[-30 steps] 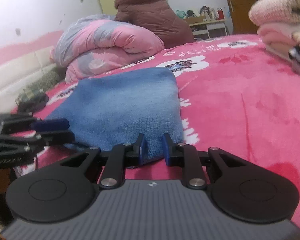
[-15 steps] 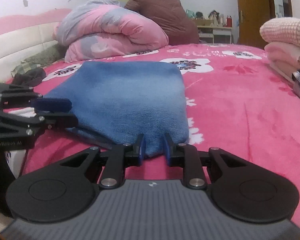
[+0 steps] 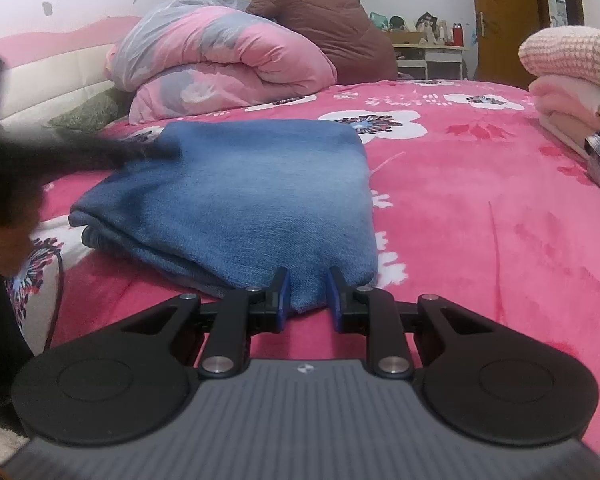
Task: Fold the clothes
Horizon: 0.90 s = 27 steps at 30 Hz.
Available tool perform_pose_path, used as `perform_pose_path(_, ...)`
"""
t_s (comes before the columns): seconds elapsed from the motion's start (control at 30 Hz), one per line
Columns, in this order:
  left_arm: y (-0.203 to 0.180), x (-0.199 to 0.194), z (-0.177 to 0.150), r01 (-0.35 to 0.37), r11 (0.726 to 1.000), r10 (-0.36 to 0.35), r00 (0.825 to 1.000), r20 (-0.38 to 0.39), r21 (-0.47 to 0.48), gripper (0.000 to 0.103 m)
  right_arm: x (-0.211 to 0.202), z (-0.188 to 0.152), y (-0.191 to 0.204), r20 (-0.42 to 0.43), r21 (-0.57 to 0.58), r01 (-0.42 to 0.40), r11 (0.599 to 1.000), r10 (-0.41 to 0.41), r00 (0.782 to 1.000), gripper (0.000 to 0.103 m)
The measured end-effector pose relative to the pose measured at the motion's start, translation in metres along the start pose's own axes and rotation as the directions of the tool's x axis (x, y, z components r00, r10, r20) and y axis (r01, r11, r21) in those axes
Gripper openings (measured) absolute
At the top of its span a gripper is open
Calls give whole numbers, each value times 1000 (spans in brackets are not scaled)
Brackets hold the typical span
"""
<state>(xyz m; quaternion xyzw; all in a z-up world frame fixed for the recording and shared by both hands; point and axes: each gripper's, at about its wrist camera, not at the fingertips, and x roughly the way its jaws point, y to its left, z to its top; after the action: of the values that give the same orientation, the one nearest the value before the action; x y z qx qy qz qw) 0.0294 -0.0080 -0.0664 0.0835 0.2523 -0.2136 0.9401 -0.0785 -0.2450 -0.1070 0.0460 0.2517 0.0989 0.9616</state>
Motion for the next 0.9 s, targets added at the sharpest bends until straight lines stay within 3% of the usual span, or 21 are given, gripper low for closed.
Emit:
perform_pose_path(0.13,14,-8,-3,53,996,-51,998,34,-66,34,-1,-3,-3,-2,36,-9,999,10,1000,20)
perform_pose_path(0.3,18,-15,27,42,999,-41,989,139,-6,35,0,-3,-5,2,50,-20,999,20,1000,20)
perform_pose_path(0.37,21,5,33,15,1000,-17,994,106,15,36,0,-3,-6,3,56,-24,998,23,1000,20)
perform_pose_path(0.47,31,46,23,-11,1000,11,1000,-17,2,33,0,-4,-7,8,59,-27,998,26,1000,20)
perform_pose_path(0.53,32,46,15,-1,1000,1,1000,5,5,33,1,-4,-8,13,62,-31,998,31,999,20)
perform_pose_path(0.7,47,21,24,6,998,-4,1000,27,-56,31,1,-6,-13,19,72,-46,996,45,999,20)
perform_pose_path(0.83,49,-29,20,4,999,0,995,105,-35,34,1,-7,-15,22,80,-57,995,56,998,19)
perform_pose_path(0.9,40,-50,12,50,998,-53,993,104,28,39,1,-8,-15,24,82,-59,995,57,998,19)
